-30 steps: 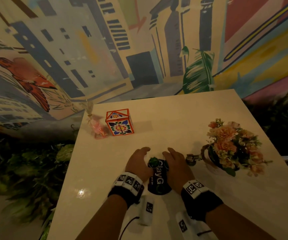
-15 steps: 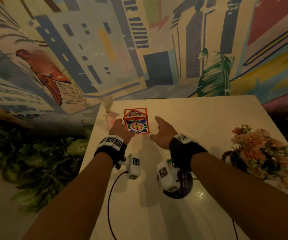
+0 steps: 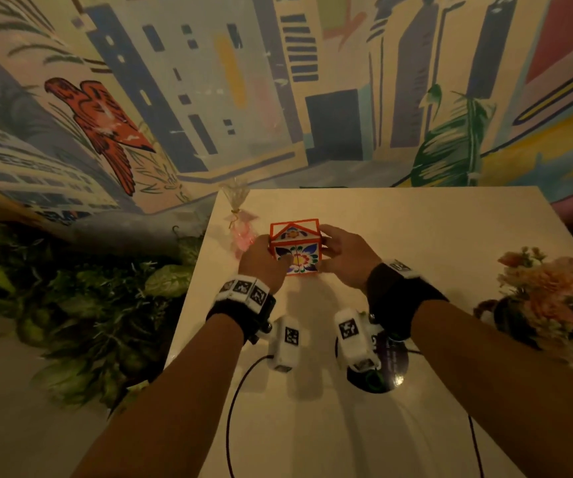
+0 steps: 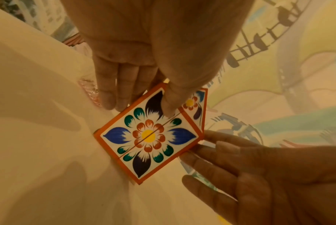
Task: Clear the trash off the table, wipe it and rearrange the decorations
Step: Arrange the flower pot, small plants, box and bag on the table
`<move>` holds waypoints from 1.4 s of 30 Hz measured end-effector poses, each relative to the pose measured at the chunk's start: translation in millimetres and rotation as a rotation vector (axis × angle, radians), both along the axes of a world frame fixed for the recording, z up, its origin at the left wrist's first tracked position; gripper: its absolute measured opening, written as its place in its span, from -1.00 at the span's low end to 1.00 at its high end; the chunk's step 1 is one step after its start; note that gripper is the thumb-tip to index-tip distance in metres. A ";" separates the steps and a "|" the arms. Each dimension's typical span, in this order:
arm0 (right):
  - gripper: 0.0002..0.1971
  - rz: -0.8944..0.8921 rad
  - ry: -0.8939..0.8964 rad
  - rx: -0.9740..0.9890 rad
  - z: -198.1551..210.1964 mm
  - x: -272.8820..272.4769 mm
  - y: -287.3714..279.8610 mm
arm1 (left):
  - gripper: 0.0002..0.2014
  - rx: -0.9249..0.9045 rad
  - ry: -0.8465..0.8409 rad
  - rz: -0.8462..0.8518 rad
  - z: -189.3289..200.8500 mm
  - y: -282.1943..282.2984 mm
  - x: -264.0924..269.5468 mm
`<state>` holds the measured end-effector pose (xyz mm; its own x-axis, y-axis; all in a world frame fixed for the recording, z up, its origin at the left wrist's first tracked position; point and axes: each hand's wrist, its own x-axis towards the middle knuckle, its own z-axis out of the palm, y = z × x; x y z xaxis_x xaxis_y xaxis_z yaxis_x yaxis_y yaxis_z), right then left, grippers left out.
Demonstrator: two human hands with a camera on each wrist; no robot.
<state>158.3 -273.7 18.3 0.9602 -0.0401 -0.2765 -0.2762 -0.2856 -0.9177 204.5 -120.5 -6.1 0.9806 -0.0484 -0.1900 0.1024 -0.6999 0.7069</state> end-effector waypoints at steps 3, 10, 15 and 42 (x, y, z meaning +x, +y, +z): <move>-0.36 -0.025 -0.048 0.115 -2.0 -38.6 3.0 | -0.66 0.008 -0.055 0.013 -2.9 6.9 -26.9; -0.37 -0.057 -0.048 0.127 -24.2 -92.8 0.0 | -0.69 0.032 -0.086 -0.022 -13.8 14.4 -73.9; -0.45 -0.086 -0.033 0.084 -25.6 -107.2 -2.0 | -0.68 0.004 -0.055 -0.038 -14.9 16.8 -86.2; -0.33 0.217 0.004 -0.496 -7.1 -68.2 -20.5 | -0.30 -0.016 0.055 -0.159 -16.5 10.1 -71.5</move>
<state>90.2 -294.1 11.2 0.9600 0.0327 -0.2782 -0.1655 -0.7349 -0.6577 132.9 -110.4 -22.6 0.9483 -0.2057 -0.2416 0.0302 -0.6994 0.7141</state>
